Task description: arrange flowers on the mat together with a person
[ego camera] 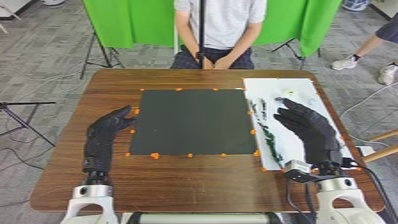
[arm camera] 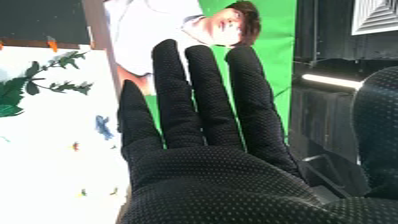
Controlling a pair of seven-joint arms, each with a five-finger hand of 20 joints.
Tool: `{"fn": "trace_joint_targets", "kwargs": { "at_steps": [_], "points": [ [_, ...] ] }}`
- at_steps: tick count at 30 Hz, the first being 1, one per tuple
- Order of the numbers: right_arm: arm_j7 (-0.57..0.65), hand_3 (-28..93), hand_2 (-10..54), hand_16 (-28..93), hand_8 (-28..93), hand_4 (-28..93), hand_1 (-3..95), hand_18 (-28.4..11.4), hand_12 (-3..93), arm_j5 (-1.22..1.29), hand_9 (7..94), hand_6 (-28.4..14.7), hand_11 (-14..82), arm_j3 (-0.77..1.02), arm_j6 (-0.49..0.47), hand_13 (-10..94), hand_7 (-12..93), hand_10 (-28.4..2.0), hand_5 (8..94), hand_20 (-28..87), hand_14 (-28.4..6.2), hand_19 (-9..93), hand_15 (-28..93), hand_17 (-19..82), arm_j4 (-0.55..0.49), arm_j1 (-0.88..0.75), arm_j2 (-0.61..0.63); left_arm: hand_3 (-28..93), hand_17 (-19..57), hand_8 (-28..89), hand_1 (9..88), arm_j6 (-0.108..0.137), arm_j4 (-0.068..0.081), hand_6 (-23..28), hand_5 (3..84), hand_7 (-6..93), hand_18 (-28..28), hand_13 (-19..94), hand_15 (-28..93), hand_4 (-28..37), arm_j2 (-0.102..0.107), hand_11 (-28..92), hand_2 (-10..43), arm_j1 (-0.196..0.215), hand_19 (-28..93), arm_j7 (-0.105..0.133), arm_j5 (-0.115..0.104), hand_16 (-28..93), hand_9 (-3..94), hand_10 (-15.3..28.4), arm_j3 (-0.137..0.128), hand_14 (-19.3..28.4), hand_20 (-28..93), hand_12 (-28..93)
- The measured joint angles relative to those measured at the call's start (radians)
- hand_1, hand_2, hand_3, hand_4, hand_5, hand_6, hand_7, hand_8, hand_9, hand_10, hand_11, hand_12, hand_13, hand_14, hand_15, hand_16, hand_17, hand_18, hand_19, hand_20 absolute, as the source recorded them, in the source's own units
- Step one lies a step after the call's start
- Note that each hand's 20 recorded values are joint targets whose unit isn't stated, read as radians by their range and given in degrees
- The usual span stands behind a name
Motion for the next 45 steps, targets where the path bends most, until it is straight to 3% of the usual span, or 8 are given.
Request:
{"fn": "trace_joint_targets", "kwargs": {
  "at_steps": [13,21,45],
  "points": [
    [0.000,70,4.4,14,-9,-17,12.3,-17.4,13.6,-0.002,51.2,-2.0,6.3,0.000,-0.002,44,12,-16.1,49.2,23,-15.7,6,15,18,0.000,0.000,0.000,67,9.2,-7,27.4,0.000,0.001,3.3,51.8,16.8,13.2,42,24,-19.5,0.000,26,2.6,-0.003,12,-0.001,0.000,-1,57.9,15.5,0.000,18.1,19,14],
    [-0.002,70,4.1,14,-9,-17,11.9,-17.5,12.3,-0.003,43.9,-1.9,4.5,0.000,-0.002,40,12,-14.9,48.3,23,-15.3,7,13,18,0.000,0.000,0.000,67,9.2,-7,27.3,0.001,0.000,3.3,52.0,16.9,13.1,42,24,-19.4,0.000,26,2.6,-0.003,12,-0.001,0.000,-1,57.9,15.5,0.000,18.1,19,14],
    [-0.002,70,3.9,14,-9,-17,12.1,-17.4,12.2,-0.004,45.6,-1.7,5.3,0.000,-0.001,41,12,-15.3,48.8,22,-15.7,7,13,18,-0.001,-0.001,0.000,67,8.9,-7,27.3,0.008,0.000,3.2,51.9,17.0,13.2,42,25,-19.5,0.001,26,2.8,-0.002,12,0.000,-0.004,-1,57.9,15.5,0.002,18.1,19,14]
  ]
}}
